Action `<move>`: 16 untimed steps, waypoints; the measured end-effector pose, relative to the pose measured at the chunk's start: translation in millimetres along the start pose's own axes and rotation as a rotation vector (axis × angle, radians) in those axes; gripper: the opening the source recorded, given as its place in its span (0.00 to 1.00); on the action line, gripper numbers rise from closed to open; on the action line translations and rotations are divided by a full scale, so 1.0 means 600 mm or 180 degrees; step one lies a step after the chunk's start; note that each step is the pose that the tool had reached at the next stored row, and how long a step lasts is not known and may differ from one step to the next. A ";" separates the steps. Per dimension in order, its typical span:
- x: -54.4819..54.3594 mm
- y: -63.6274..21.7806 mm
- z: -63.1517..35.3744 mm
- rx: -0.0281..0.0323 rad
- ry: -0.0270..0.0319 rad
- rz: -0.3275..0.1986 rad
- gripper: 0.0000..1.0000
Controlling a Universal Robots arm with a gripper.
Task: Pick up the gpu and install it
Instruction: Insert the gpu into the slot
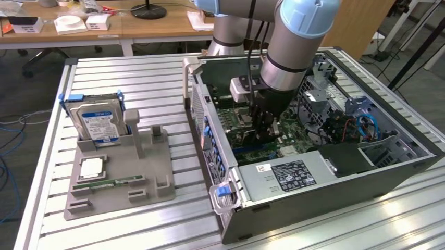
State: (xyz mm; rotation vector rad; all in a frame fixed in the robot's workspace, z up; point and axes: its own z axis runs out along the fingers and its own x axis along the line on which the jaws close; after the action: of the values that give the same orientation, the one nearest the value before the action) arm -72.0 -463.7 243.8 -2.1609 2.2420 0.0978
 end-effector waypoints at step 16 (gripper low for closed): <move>0.006 0.000 -0.007 0.0000 0.0001 0.0000 0.26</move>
State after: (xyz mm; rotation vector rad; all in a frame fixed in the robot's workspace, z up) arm -72.0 -467.6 247.7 -2.1611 2.2421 0.0977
